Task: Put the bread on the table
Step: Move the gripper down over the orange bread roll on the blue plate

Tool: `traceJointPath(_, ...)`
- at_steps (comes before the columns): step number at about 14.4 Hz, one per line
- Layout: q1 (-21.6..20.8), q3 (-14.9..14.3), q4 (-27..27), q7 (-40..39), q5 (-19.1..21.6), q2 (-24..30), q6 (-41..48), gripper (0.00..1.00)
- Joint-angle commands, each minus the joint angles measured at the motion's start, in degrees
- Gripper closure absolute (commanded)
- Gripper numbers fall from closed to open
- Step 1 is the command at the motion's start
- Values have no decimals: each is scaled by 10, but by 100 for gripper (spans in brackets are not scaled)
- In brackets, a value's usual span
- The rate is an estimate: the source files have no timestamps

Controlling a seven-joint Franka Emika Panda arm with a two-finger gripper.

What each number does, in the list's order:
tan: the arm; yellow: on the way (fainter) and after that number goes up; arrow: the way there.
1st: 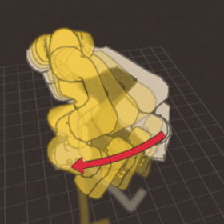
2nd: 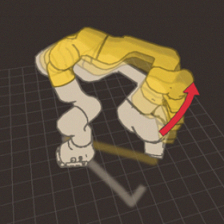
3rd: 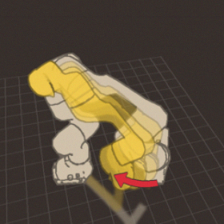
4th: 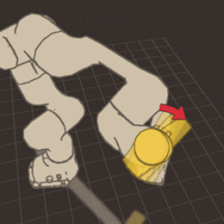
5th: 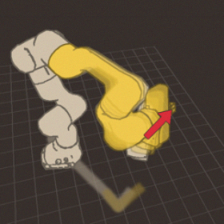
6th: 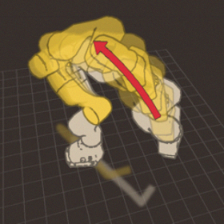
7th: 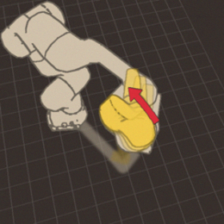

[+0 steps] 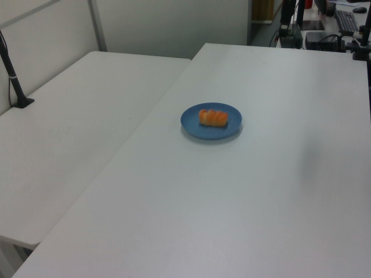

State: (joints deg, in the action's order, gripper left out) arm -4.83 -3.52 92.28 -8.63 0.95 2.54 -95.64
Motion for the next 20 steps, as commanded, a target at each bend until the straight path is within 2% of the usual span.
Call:
traceJointPath(1,-7,1,14,-15,5,-3,-3,0)
traceJointPath(7,-11,3,17,-15,5,-39,-14,0)
traceJointPath(9,-25,3,16,-10,3,-67,-85,0)
traceJointPath(14,-27,3,17,-3,5,-139,-239,0)
traceJointPath(16,-36,2,17,40,-1,-175,-311,0)
traceJointPath(20,-38,2,14,66,-7,-226,-379,0)
